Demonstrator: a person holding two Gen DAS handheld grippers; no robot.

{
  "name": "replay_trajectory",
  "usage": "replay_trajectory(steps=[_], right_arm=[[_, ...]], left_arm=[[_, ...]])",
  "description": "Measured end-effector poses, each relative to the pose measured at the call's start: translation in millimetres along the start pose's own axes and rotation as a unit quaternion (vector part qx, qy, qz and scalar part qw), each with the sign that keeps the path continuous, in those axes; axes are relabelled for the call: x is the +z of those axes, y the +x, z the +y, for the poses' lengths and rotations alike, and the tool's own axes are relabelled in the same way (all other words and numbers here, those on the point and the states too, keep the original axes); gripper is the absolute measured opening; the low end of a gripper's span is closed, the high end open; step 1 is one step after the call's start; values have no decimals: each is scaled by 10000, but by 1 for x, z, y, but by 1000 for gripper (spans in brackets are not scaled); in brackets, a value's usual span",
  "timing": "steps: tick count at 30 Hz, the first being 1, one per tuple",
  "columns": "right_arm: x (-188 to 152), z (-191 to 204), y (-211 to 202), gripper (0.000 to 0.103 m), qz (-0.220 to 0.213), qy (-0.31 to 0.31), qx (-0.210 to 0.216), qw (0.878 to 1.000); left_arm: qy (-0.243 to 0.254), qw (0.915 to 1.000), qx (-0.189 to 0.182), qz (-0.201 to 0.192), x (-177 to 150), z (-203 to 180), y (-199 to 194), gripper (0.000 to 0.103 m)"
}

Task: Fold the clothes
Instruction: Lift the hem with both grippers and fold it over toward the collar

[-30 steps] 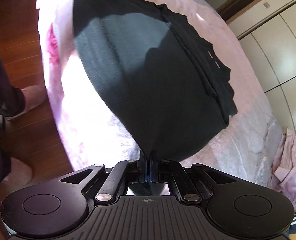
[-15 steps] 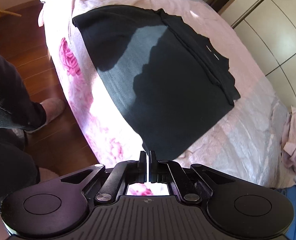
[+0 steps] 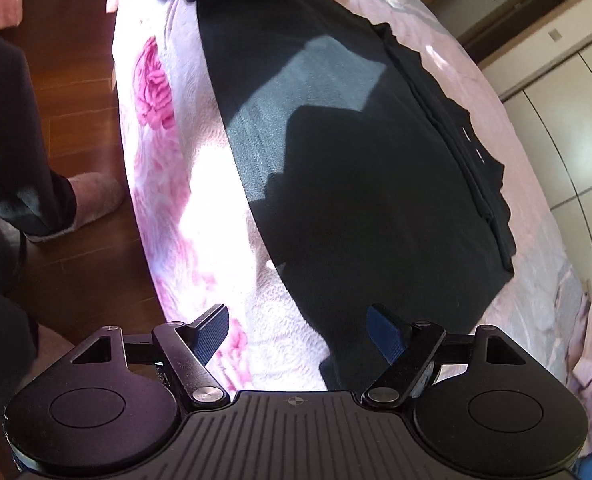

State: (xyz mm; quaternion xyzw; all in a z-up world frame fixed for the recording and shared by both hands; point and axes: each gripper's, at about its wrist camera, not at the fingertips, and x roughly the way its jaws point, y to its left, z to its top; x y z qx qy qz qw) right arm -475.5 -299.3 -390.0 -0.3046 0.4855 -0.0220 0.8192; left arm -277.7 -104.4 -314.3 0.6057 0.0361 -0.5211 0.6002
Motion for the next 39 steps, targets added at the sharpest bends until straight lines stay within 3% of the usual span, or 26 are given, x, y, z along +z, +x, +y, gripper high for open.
replay_trajectory(steps=[4,7,8,10,13,18,24,30,34,39], right_arm=[[-1,4,15,79,-127,-282,-239,9992],[-6,4,28,78,-59,-404,-515,9978],[-11,1,28,72,11,-352,-567,9978],[-19,-7,28,25,147,-239,-659,9974],[-28,-29,11,4,144,114,-442,9989],[-25,-72,-21,1,20,444,-261,9987],[-9,-129,-68,1,-159,799,-440,9957],[-2,-119,-87,1,-88,660,177,9976],[0,-112,-103,1,-49,765,396,9963],[11,-150,-125,1,-70,721,122,9973]], left_arm=[[-483,9988,-25,-80,0,51,-34,4],[-378,9992,-75,-61,1,70,-42,4],[-291,9995,-113,-49,2,72,-41,4],[-129,9997,-215,-18,3,72,-39,4],[58,9993,-375,44,5,72,-36,4],[232,9985,-493,62,14,86,-49,4],[374,9977,-563,-95,23,109,-75,3],[716,9930,-921,-169,23,97,-93,2],[594,9920,-1110,-58,20,90,-104,2],[140,9944,-1043,-32,34,141,-112,2]])
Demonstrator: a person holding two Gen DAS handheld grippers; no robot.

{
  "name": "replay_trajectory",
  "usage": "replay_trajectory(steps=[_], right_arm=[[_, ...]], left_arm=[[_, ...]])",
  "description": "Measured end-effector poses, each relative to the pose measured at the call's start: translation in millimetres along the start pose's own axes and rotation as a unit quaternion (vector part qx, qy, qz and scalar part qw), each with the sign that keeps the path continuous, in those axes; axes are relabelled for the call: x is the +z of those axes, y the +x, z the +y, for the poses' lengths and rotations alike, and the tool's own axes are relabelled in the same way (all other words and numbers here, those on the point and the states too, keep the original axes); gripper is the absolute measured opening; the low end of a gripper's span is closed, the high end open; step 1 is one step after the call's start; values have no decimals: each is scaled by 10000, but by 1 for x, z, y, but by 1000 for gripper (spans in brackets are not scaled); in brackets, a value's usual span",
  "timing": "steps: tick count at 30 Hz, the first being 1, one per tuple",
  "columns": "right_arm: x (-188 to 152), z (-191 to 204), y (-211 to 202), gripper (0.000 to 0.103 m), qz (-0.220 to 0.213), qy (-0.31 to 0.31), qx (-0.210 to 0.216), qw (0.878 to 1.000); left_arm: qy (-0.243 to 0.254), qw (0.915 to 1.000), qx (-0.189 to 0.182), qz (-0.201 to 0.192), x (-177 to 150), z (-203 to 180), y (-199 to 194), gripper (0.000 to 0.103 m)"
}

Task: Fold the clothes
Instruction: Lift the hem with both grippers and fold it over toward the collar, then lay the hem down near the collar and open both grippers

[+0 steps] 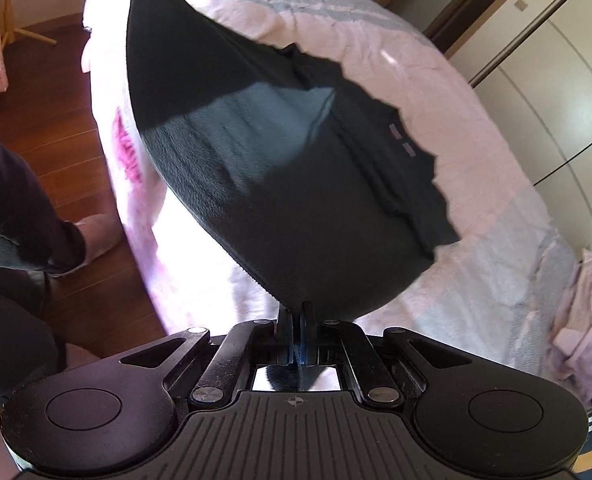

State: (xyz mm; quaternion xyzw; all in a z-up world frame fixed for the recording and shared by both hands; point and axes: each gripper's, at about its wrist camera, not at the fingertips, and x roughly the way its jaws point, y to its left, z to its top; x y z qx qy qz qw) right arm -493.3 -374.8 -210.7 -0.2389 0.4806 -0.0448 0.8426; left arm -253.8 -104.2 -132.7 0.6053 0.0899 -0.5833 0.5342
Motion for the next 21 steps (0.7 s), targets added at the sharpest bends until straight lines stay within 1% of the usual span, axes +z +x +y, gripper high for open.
replay_trajectory(steps=[2,4,7,8,11,13,15,18,21], right_arm=[[12,-24,-10,1,-75,-49,-228,9997],[30,-57,-15,1,-195,-67,-506,9985],[60,-110,5,1,-302,-150,-833,9960],[71,-127,17,1,-301,-167,-891,9954],[100,-178,74,1,-157,-208,-923,9954],[113,-209,119,1,-3,-182,-888,9959],[122,-238,167,1,185,-29,-779,9968],[126,-270,236,1,505,62,-520,9973],[127,-300,293,1,794,241,-295,9961]], left_arm=[[-189,9997,129,-41,7,39,-4,3],[-282,9994,179,-72,14,83,5,3],[-458,9987,181,-146,27,152,29,3],[-507,9985,105,-156,29,175,44,3],[-593,9979,-174,-177,34,239,104,4],[-611,9971,-436,-134,33,277,154,4],[-646,9952,-734,-78,32,306,203,4],[-700,9898,-1242,22,25,339,268,4],[-723,9857,-1515,142,22,362,321,4]])
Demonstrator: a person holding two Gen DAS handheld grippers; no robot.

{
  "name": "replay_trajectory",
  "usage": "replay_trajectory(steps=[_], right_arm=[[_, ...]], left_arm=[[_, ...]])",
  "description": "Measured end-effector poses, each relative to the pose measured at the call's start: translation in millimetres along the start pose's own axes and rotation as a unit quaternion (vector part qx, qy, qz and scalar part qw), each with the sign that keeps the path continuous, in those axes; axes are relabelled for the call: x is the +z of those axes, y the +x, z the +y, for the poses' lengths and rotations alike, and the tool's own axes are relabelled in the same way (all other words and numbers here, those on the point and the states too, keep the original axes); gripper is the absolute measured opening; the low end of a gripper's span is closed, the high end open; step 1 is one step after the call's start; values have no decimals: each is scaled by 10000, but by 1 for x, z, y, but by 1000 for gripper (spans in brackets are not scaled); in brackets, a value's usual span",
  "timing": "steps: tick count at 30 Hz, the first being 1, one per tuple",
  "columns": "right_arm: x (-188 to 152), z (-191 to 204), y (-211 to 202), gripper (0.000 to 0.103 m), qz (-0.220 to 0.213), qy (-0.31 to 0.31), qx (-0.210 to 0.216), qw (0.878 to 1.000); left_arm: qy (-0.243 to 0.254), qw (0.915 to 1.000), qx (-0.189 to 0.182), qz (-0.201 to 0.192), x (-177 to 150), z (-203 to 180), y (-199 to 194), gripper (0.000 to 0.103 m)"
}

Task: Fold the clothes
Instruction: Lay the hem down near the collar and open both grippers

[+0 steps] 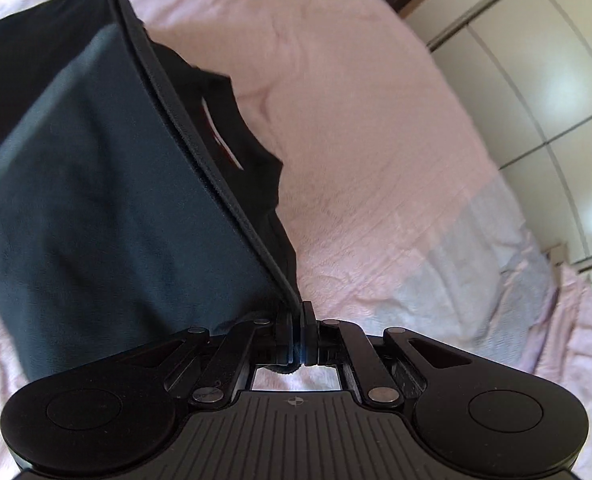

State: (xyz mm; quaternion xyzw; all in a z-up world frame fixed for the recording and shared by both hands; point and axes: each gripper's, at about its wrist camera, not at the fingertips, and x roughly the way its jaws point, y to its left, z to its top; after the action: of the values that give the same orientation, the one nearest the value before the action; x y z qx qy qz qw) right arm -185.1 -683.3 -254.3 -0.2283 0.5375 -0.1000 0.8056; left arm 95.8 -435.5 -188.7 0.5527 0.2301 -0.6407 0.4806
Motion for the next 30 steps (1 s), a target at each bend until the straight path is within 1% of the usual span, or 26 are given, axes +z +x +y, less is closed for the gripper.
replay_trajectory(steps=[3,6,8,14,17,19,20,21,22,23,24,25,27,28,30], right_arm=[[6,-23,38,1,199,120,110,9997],[9,-40,68,1,362,262,244,9987],[12,-44,84,1,429,345,298,9980],[22,-52,125,1,577,501,407,9962],[21,-52,146,1,796,592,568,9934],[19,-55,157,3,828,835,628,9911],[17,-57,159,8,771,939,546,9911],[15,-57,159,38,740,1026,299,9915],[13,-57,159,74,709,1117,42,9912],[11,-59,157,81,681,1245,-281,9895],[9,-61,152,82,668,1436,-350,9868],[7,-62,147,82,652,1624,-412,9837],[5,-58,130,82,568,1956,-412,9782],[4,-56,121,82,521,2124,-405,9750],[2,-48,97,82,324,2509,-258,9671]], left_arm=[[-188,9994,-290,17,4,33,30,4],[-337,9981,-516,69,8,53,57,4],[-344,9977,-576,109,9,63,74,4],[-638,9953,-708,149,8,84,109,4],[-813,9935,-773,214,4,91,125,10],[-1016,9917,-755,226,0,97,131,17],[-1147,9909,-674,193,-4,100,130,19],[-1282,9899,-583,154,-8,104,129,25],[-1449,9883,-468,125,-13,107,125,33],[-1619,9861,-349,97,-18,111,121,37],[-1789,9836,-230,69,-24,114,117,39],[-1864,9824,-63,80,-29,115,111,39],[-1987,9796,284,111,-40,115,99,38],[-2027,9784,379,112,-46,113,91,38],[-2092,9770,417,-14,-55,101,70,38]])
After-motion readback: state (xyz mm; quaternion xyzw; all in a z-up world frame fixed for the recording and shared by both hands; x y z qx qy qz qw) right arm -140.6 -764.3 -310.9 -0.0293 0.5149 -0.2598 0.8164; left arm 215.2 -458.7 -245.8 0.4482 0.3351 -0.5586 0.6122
